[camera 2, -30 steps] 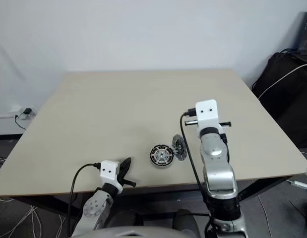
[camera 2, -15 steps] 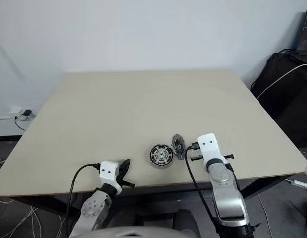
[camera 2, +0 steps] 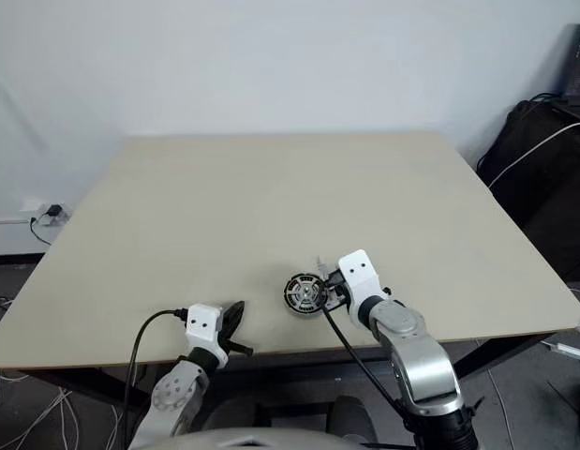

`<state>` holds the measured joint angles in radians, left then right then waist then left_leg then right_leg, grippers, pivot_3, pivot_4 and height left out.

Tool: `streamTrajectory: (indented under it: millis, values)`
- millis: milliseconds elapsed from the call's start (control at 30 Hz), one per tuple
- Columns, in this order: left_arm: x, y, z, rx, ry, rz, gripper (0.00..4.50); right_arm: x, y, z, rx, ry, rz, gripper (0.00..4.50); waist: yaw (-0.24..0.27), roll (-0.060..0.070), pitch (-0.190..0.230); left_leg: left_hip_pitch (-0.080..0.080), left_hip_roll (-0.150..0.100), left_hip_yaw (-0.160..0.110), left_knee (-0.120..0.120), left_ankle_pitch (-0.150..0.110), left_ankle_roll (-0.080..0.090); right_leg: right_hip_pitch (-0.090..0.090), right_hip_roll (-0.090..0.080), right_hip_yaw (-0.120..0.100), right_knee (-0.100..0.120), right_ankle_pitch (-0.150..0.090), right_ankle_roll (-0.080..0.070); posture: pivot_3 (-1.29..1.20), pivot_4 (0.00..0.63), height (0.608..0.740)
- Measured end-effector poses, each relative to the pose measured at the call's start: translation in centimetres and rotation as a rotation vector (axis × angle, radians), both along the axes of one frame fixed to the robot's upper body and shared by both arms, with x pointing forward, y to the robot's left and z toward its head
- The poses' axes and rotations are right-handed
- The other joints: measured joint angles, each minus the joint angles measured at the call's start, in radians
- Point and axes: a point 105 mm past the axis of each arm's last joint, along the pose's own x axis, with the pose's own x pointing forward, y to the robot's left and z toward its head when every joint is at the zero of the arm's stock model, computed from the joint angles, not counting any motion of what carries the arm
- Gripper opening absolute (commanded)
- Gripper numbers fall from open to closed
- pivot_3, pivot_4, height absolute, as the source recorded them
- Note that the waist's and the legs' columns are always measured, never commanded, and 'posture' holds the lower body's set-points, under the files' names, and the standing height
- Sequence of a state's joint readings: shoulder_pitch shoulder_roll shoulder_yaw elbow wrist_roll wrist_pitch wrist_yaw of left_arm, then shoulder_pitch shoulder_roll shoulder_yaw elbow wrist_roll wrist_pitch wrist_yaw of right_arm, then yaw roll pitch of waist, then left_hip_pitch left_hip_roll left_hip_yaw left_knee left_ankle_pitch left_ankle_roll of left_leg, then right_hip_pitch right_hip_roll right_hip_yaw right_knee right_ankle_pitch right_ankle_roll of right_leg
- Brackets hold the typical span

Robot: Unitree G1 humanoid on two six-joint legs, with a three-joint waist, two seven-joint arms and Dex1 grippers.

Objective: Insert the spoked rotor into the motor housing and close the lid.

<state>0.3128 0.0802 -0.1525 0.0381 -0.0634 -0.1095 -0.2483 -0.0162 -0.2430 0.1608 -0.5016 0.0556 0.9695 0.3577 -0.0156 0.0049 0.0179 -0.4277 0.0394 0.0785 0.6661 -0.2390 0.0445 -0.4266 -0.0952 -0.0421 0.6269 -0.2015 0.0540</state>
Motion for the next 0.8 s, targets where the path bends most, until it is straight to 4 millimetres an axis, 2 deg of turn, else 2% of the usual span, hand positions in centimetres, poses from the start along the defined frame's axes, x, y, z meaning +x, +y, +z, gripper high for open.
streamTrajectory:
  millis: [233,400,500,600,700,800]
  values:
    - [0.0,0.2,-0.2,0.004,0.013,0.007,0.00,0.5,1.9,0.1,0.025,-0.002,0.052,0.01,0.001,0.000,0.000,0.000,0.000,0.000,0.000,0.000,0.000,0.000,0.000,0.000,0.000,0.000,0.000,0.00,0.000,0.740]
    - [0.0,0.3,-0.2,0.006,0.013,0.011,0.00,0.4,3.9,-1.4,0.065,0.052,0.099,0.01,0.001,0.000,0.000,0.000,0.000,0.000,0.000,0.000,0.000,0.000,0.000,0.000,0.000,0.000,0.000,0.00,0.000,0.740]
    - [-0.1,0.4,-0.2,0.007,0.013,0.015,0.00,0.6,4.6,-2.5,0.075,0.084,0.108,0.01,0.001,0.000,0.000,0.000,0.000,0.000,0.000,0.000,0.000,0.000,0.000,0.000,0.000,0.000,0.000,0.00,0.000,0.740]
    - [0.0,0.4,0.0,0.007,0.005,0.017,0.00,1.0,4.9,-2.7,0.079,0.069,0.111,0.01,0.001,-0.001,-0.001,0.000,0.000,0.000,0.000,0.000,0.000,0.000,0.000,0.000,0.000,0.000,0.000,0.00,0.000,0.740]
    - [0.0,0.5,0.2,0.008,-0.001,0.022,0.00,1.4,5.1,-2.0,0.104,-0.015,0.122,0.01,0.002,0.000,0.000,-0.001,0.000,0.000,0.000,0.000,0.000,0.000,0.000,0.000,0.000,0.000,0.000,0.00,0.000,0.740]
    - [-0.1,0.6,0.2,0.008,0.001,0.025,0.00,2.0,4.7,0.0,0.120,-0.184,0.142,0.01,0.002,0.000,0.000,-0.001,0.000,0.000,0.000,0.000,0.000,0.000,0.000,0.000,0.000,0.000,0.000,0.00,0.000,0.740]
